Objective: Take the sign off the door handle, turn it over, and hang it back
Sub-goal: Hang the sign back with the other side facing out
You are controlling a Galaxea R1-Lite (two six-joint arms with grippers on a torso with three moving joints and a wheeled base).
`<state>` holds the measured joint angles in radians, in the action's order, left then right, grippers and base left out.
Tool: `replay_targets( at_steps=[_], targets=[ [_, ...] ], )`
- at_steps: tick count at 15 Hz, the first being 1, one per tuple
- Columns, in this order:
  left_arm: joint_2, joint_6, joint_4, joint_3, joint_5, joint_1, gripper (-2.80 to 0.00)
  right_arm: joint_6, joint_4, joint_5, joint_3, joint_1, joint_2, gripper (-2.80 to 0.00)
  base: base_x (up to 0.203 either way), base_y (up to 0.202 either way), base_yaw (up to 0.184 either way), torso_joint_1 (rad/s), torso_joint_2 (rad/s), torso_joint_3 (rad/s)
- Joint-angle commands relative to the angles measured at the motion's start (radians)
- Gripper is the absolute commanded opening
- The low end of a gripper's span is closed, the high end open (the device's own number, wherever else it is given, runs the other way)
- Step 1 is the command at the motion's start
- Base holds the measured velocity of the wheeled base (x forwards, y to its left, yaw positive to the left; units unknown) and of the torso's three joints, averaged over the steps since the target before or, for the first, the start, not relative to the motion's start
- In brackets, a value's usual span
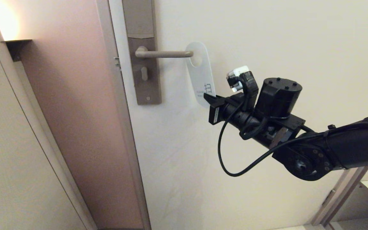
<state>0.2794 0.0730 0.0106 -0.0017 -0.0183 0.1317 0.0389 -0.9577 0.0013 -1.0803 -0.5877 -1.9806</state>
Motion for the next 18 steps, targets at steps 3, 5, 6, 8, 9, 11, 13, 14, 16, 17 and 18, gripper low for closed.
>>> replay_targets(
  at_steps=[3,5,6,8,9,11,13,14,16,17,18],
  targets=[
    [0.001,0.001,0.0,0.0,0.0,0.001,-2.8,0.002,-0.006,0.002,-0.029,-0.018,-0.025,-2.8,0.0,0.0,0.0,0.0,0.0,0.0],
    [0.001,0.001,0.0,0.0,0.0,0.002,-2.8,0.006,-0.006,0.002,-0.052,-0.039,-0.035,-2.8,0.0,0.0,0.0,0.0,0.0,0.0],
    [0.001,0.001,0.0,0.0,0.0,0.0,-2.8,0.008,-0.006,0.0,-0.061,-0.053,-0.04,-2.8,0.0,0.0,0.0,0.0,0.0,0.0],
    [0.001,0.001,0.0,0.0,0.0,0.0,-2.8,0.009,-0.007,-0.003,-0.067,-0.076,-0.046,-2.8,0.0,0.0,0.0,0.0,0.0,0.0],
    [0.001,0.001,0.0,0.0,0.0,0.0,-2.8,0.01,-0.007,-0.003,-0.067,-0.082,-0.046,-2.8,0.0,0.0,0.0,0.0,0.0,0.0],
    [0.001,0.001,0.0,0.0,0.0,0.002,-2.8,0.01,-0.007,-0.004,-0.067,-0.094,-0.047,-2.8,0.0,0.0,0.0,0.0,0.0,0.0],
    [0.001,0.001,0.0,0.0,0.0,0.0,-2.8,0.01,-0.008,-0.004,-0.07,-0.096,-0.047,-2.8,0.0,0.0,0.0,0.0,0.0,0.0],
    [0.001,0.001,0.0,0.0,0.0,0.001,-2.8,0.01,-0.009,-0.007,-0.072,-0.096,-0.047,-2.8,0.0,0.0,0.0,0.0,0.0,0.0],
    [0.001,0.001,0.0,0.0,0.0,0.002,-2.8,0.01,-0.01,-0.043,-0.07,-0.096,-0.046,-2.8,0.0,0.0,0.0,0.0,0.0,0.0],
    [0.001,0.001,0.0,0.0,0.0,0.0,-2.8,0.009,-0.011,-0.063,-0.069,-0.096,-0.044,-2.8,0.0,0.0,0.0,0.0,0.0,0.0],
    [0.001,0.001,0.0,0.0,0.0,0.0,-2.8,0.01,-0.012,-0.08,-0.069,-0.096,-0.044,-2.8,0.0,0.0,0.0,0.0,0.0,0.0]
  ],
)
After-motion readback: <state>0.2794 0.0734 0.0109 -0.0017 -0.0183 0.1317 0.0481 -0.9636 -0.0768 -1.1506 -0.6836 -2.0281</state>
